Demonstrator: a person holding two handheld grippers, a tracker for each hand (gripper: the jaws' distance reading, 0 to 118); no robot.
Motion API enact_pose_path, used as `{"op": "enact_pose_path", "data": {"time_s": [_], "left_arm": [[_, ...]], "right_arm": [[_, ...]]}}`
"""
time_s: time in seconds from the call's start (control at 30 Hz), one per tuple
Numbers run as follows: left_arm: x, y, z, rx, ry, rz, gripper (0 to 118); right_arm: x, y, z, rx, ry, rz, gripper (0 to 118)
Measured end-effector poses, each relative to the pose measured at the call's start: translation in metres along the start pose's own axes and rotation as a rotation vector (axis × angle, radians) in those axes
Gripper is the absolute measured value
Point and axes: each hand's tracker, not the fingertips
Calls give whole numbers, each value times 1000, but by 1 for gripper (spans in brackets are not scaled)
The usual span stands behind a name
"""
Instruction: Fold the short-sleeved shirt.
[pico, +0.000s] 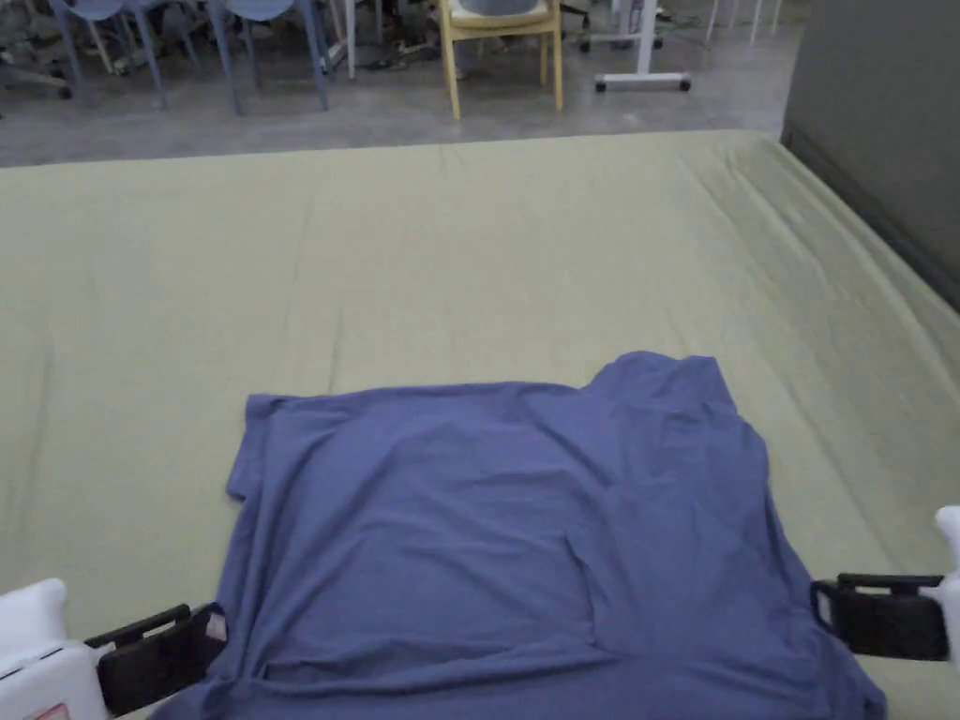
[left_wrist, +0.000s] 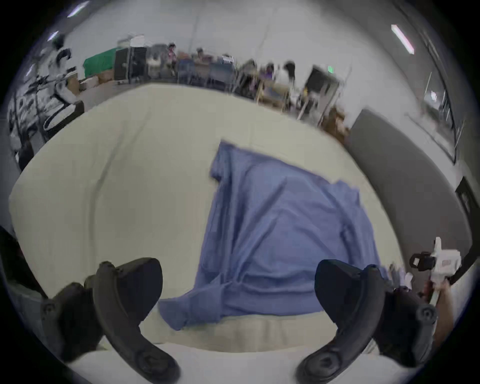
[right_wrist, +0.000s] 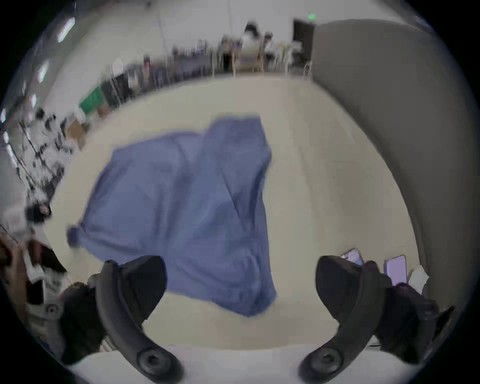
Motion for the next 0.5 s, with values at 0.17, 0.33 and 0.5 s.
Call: {"op": "enact_pose_path", "data": {"time_s": [0.17,0.33,0.5], "left_arm": [[-19,-18,-19,-180,152,-33,73],[-48,-49,-49,-258,192,0,0],[-36,-67,-63,-186,270,-130,118]], "right_arm": [[-34,-6,-1,-3,43,-88,56],[-59,-32,-32,-110,98,23,2],[-55,-40,-40,-147,112,15,2]]}}
